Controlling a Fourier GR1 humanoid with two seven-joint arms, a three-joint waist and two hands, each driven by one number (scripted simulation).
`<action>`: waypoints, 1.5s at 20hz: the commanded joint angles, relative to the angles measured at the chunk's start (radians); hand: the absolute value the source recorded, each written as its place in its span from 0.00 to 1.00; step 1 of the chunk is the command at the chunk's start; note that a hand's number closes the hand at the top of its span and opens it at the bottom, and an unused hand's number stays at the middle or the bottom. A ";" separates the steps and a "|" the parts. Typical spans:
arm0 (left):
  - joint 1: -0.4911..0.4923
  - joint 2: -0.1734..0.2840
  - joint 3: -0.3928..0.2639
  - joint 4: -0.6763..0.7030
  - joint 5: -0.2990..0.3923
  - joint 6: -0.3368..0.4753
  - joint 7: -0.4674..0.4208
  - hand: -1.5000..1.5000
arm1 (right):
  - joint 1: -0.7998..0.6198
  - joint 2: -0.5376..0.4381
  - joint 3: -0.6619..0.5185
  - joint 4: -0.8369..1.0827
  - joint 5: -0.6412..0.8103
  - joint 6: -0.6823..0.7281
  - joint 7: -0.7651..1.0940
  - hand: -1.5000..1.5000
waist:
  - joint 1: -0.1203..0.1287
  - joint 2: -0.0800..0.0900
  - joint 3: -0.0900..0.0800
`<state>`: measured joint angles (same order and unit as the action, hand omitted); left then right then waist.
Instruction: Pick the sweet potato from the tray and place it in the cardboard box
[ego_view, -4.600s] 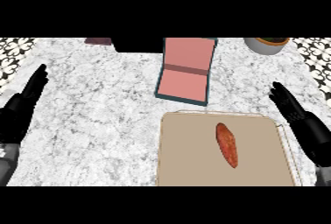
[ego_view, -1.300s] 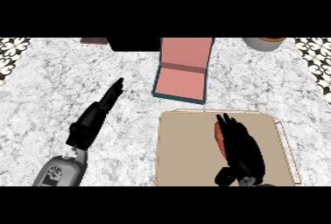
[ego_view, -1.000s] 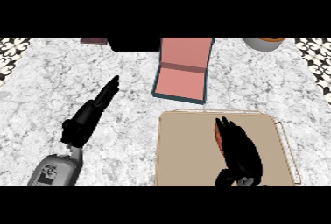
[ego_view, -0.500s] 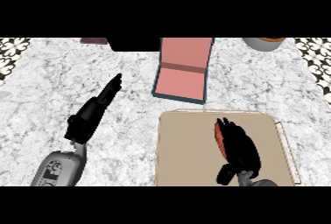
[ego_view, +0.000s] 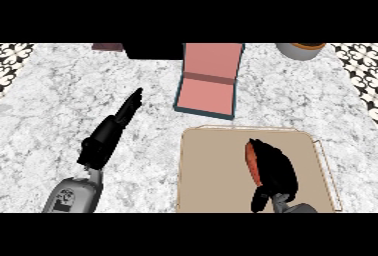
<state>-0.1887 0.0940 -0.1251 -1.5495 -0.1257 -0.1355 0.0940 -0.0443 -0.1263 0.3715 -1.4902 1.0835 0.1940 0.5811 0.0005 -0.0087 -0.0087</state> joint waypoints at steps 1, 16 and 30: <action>0.035 0.011 0.017 -0.027 0.005 -0.020 -0.011 0.50 | 0.012 0.018 0.003 0.087 0.018 -0.038 -0.035 1.00 | 0.001 0.008 0.009; -0.045 0.011 0.038 0.029 0.017 -0.062 -0.018 0.50 | -0.237 0.121 0.230 0.136 0.156 -0.126 0.104 1.00 | 0.028 0.014 0.009; -0.025 -0.002 0.031 0.014 -0.002 -0.052 -0.020 0.50 | -0.694 0.126 0.570 0.001 -0.048 -0.162 0.596 1.00 | 0.027 0.007 0.008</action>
<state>-0.2192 0.0942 -0.0925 -1.5079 -0.1298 -0.1856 0.0654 -0.6368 -0.0082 0.8559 -1.4111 1.1059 0.0022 1.0169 0.0313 0.0007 -0.0013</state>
